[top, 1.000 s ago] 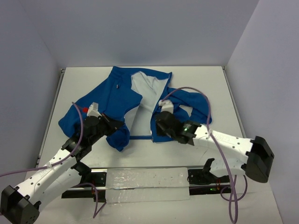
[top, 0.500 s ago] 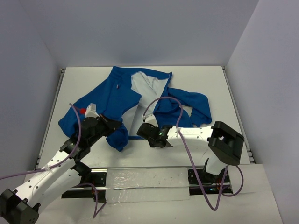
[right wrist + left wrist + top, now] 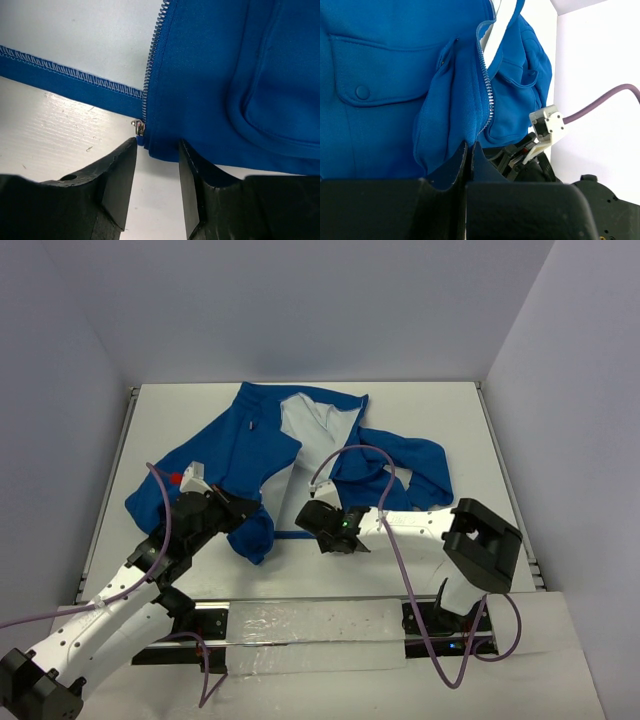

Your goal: Zip up the jacket

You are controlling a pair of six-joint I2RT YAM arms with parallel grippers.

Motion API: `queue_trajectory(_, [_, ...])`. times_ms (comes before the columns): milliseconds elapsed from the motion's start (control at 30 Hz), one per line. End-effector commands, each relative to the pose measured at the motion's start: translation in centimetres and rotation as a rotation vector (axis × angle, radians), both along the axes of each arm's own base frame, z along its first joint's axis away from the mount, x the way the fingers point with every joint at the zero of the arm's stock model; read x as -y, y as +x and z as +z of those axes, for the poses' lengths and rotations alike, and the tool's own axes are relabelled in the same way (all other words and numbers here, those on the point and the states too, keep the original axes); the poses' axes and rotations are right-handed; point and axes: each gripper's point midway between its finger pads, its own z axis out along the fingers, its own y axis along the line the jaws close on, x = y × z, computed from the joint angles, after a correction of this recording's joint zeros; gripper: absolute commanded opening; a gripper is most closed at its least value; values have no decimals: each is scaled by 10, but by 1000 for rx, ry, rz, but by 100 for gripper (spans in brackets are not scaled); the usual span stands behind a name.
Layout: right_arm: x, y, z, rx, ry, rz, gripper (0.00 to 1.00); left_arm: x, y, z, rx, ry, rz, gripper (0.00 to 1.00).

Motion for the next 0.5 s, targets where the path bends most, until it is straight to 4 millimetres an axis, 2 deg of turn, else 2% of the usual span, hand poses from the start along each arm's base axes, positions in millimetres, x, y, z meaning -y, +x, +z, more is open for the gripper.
queue_trajectory(0, [-1, 6, -9, 8, 16, -27, 46, -1, 5, 21, 52, -18, 12, 0])
queue_trajectory(33, [-1, 6, -10, 9, 16, -30, 43, -1, 5, 21, 52, -17, 11, 0])
queue_trajectory(200, [6, 9, 0, 32, 33, -46, 4, -1, 4, 22, 52, -10, 10, 0])
queue_trajectory(233, [9, 9, 4, 40, 37, -51, 0, -1, 5, 22, 53, -10, 10, 0])
queue_trajectory(300, [14, 9, 11, 49, 42, -57, 0, -1, 5, 22, 52, -8, 11, 0])
queue_trajectory(333, [18, 9, 24, 64, 74, -58, 0, -2, 5, 23, 53, -6, 13, 0])
queue_trajectory(400, [23, 7, 32, 62, 104, -51, 0, -3, 6, 24, 56, 0, 17, 0])
queue_trajectory(467, [24, -6, 32, -3, 169, 18, 0, -6, 7, 25, 62, 15, 30, 0])
